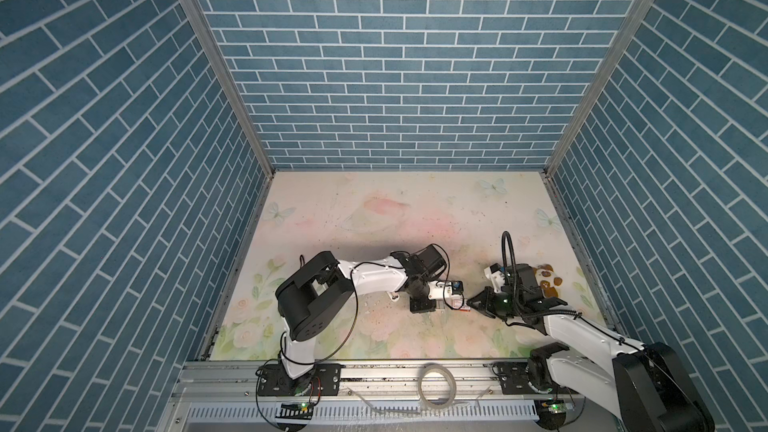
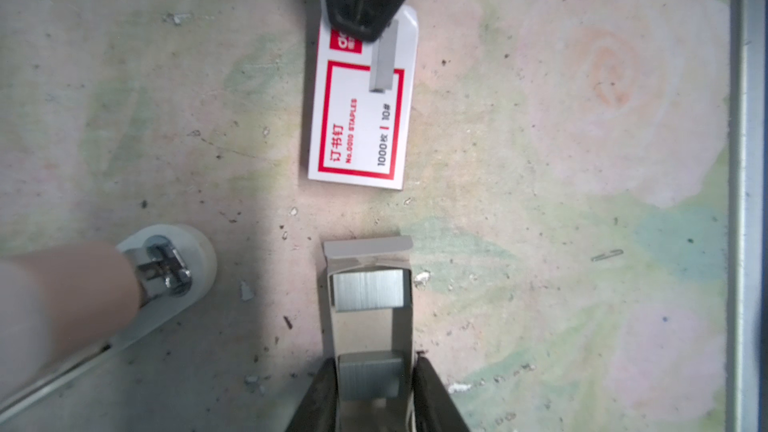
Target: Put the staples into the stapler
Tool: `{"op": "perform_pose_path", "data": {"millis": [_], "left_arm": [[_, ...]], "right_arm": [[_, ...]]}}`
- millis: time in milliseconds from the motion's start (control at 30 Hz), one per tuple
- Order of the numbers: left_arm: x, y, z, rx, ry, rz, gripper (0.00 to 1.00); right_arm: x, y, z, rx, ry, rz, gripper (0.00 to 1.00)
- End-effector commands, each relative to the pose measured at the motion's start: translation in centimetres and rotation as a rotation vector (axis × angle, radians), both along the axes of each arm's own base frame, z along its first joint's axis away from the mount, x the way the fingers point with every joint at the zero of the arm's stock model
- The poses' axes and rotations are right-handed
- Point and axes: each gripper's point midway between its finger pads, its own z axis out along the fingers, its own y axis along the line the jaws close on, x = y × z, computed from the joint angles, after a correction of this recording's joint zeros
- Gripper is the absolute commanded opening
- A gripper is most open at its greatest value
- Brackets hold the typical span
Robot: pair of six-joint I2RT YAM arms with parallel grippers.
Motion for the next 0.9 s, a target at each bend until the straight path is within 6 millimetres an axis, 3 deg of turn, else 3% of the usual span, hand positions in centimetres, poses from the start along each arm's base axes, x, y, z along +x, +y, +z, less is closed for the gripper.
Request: {"op": "perform_pose_path", "data": {"millis": [0,167,333,867], "left_arm": [[-0.8,2.0,-1.7,0.089,0.021,-0.002,0.34],[-0.7,1.7,-1.2,0.074,0.011,0.001,0.42],[-0.3,1.4,-0.8,0.063,-0.003,0.003,0.49],[0.0,1.2,0.9,0.029,-0.039,-0.004,0.66]], "right_arm": [[0.7,-0.7,0.3,-0.048,-0.026,-0.019,0.0],[1.0,-0.9,0.6,-0.052,-0.045,-0.031,0.19],[1.5,-1.2,1.4,-0.057,-0.085,-0.048,0.31],[2.6,-1.6,2.9,-0.06,-0.139,-0.078,0.4]]}}
